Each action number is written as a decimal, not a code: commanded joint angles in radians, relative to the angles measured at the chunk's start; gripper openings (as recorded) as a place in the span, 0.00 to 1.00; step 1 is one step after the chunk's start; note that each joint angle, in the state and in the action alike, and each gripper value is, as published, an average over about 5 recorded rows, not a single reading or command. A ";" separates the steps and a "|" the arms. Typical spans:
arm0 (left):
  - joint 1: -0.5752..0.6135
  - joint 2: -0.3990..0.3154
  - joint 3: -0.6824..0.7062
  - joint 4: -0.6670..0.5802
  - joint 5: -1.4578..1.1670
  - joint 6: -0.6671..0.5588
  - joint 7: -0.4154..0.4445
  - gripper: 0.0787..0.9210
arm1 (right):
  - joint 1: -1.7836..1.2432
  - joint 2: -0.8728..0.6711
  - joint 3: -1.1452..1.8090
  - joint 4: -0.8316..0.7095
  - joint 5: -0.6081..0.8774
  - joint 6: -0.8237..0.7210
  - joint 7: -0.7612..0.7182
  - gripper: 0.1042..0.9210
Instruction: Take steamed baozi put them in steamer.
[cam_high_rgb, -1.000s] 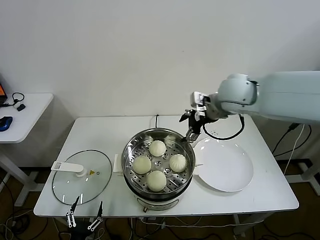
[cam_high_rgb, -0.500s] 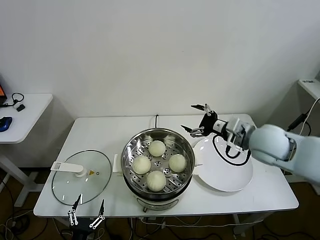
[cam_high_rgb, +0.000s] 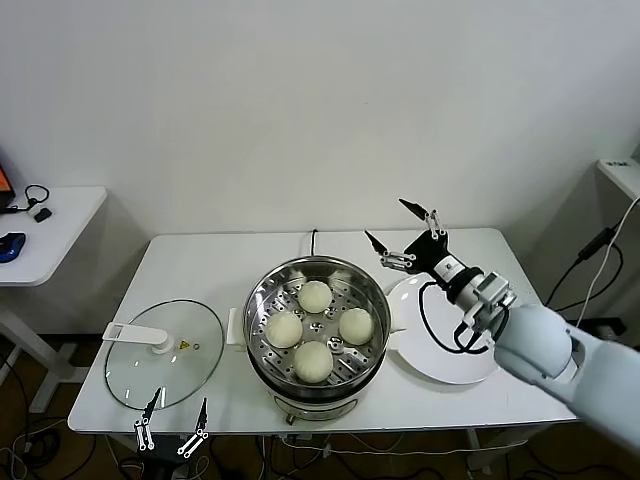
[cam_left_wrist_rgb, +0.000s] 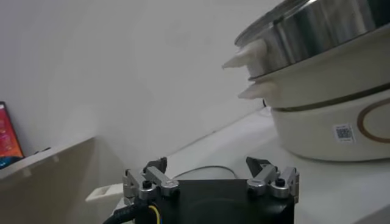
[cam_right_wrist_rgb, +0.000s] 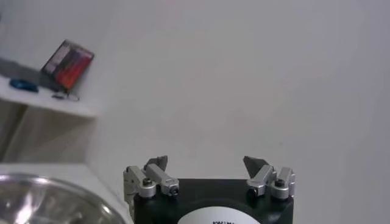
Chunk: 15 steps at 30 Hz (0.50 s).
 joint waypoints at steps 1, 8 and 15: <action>-0.007 -0.049 0.007 0.007 0.011 -0.002 -0.002 0.88 | -0.844 0.424 0.731 0.021 -0.230 0.124 -0.058 0.88; -0.014 -0.049 0.012 0.011 0.010 -0.006 -0.008 0.88 | -0.966 0.684 0.812 0.007 -0.294 0.259 -0.143 0.88; -0.013 -0.049 0.016 0.001 0.007 -0.011 -0.014 0.88 | -1.056 0.884 0.834 -0.031 -0.319 0.416 -0.216 0.88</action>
